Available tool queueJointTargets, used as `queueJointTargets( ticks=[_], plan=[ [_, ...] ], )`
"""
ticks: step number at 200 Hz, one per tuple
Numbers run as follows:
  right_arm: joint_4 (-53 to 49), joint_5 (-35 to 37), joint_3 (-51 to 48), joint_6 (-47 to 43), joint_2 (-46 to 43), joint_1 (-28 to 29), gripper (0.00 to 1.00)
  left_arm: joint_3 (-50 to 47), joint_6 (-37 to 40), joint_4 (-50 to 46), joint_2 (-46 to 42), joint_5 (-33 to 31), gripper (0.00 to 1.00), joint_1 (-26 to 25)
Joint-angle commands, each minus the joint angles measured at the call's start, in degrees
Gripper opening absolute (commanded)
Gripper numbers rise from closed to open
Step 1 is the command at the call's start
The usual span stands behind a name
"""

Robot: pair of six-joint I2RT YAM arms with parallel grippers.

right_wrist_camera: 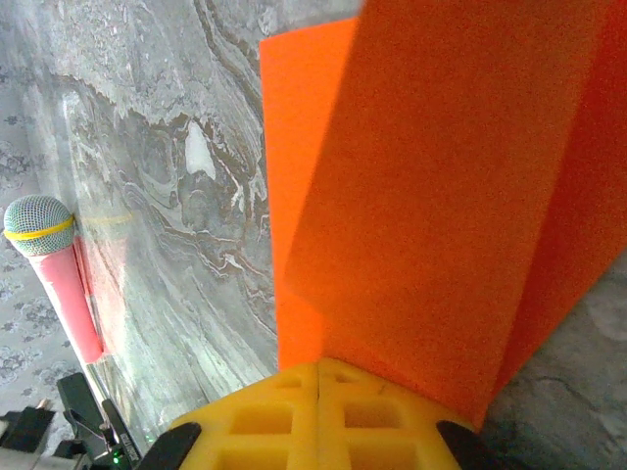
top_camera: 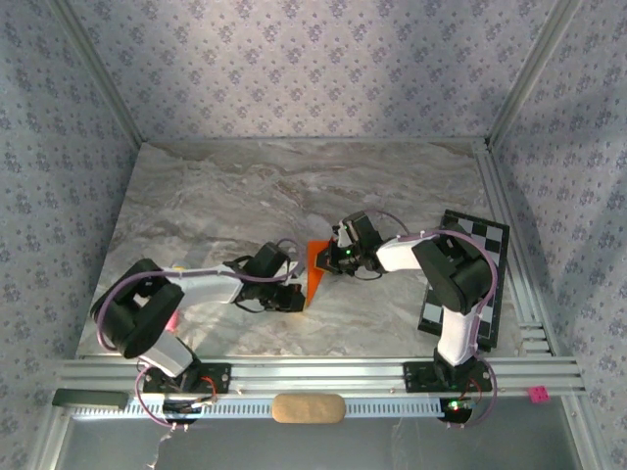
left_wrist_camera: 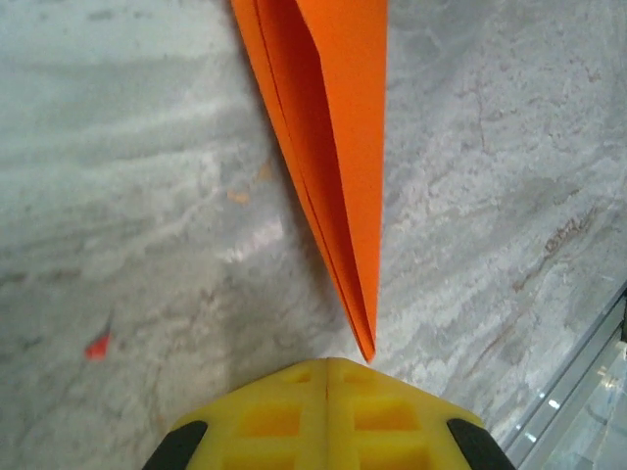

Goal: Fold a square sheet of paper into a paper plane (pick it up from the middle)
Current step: Fold the wing for the fifth time at the center of the table.

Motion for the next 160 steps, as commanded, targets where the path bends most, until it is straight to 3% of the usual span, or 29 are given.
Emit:
queueJointTargets(
  ticks=[1, 34, 80, 160],
  plan=[
    [-7.12, 6.0, -1.14, -0.11, 1.81, -0.01, 0.05, 1.11, -0.04, -2.27, -4.41, -1.28, 0.01, -0.39],
    [-7.16, 5.99, -1.05, -0.1, 1.79, 0.05, 0.05, 4.38, -0.7, -0.33, -4.45, -0.4, 0.03, -0.18],
    [-7.06, 6.0, -1.0, 0.07, 1.7, 0.03, 0.05, 10.82, -1.66, 3.7, 3.61, 2.63, 0.05, -0.1],
    [-6.46, 5.94, -1.25, 0.28, 1.43, 0.22, 0.05, 16.46, -1.26, 1.54, 11.95, -5.42, 0.04, 0.7]
  ],
)
